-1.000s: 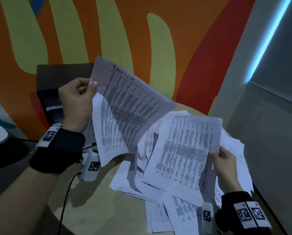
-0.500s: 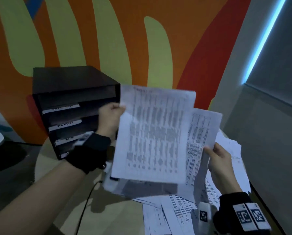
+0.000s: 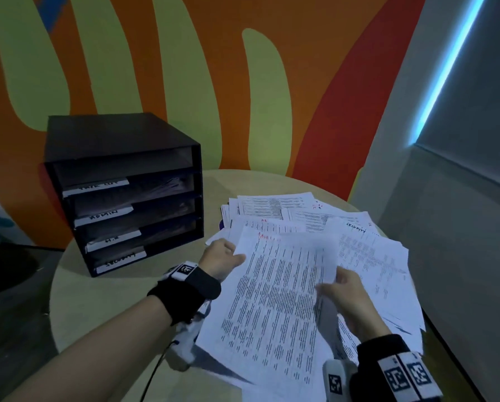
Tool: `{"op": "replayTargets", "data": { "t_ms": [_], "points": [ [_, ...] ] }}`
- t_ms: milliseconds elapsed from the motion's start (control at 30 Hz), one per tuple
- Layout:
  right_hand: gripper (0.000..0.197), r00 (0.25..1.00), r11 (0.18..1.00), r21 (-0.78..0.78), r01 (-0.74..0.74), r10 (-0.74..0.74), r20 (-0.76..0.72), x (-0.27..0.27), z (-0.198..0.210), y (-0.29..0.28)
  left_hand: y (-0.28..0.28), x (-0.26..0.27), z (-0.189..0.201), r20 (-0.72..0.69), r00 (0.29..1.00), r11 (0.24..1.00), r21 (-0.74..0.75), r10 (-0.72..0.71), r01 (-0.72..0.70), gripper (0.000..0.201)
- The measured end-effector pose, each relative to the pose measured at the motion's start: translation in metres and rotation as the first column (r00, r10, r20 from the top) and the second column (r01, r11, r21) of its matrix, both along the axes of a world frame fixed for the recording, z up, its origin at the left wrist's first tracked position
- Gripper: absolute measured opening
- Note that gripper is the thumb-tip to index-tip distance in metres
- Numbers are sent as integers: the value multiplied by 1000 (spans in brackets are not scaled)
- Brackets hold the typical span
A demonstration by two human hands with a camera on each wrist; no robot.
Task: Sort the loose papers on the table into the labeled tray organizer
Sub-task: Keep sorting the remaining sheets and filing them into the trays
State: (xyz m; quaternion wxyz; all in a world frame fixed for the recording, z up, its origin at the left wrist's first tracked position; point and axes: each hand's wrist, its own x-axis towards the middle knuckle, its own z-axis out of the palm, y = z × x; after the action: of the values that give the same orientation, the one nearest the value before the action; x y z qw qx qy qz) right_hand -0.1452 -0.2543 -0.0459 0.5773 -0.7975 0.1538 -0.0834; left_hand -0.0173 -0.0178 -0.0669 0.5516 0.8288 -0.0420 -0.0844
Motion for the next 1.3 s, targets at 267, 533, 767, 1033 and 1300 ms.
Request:
{"op": "replayTargets", "data": {
  "t_ms": [267,533,767,1033,1300],
  "points": [
    [25,789,980,141,139,-195,582,-15,62,11,4,-13,108,270,941,869,-391,-206,302,55],
    [27,711,987,123,106,-162,684,-28,82,18,-20,-27,130,422,902,827,-474,-90,304,25],
    [14,936,976,34,214,-215,280,-7,32,-12,-6,4,35,-13,960,942,186,-281,279,48],
    [17,914,914,-13,405,-405,-15,-17,12,-73,16,32,-6,-115,992,809,587,46,31,86],
    [14,920,928,-46,369,-372,-126,-17,-3,-82,19,41,-10,-41,994,980,175,100,-91,13]
  ]
}}
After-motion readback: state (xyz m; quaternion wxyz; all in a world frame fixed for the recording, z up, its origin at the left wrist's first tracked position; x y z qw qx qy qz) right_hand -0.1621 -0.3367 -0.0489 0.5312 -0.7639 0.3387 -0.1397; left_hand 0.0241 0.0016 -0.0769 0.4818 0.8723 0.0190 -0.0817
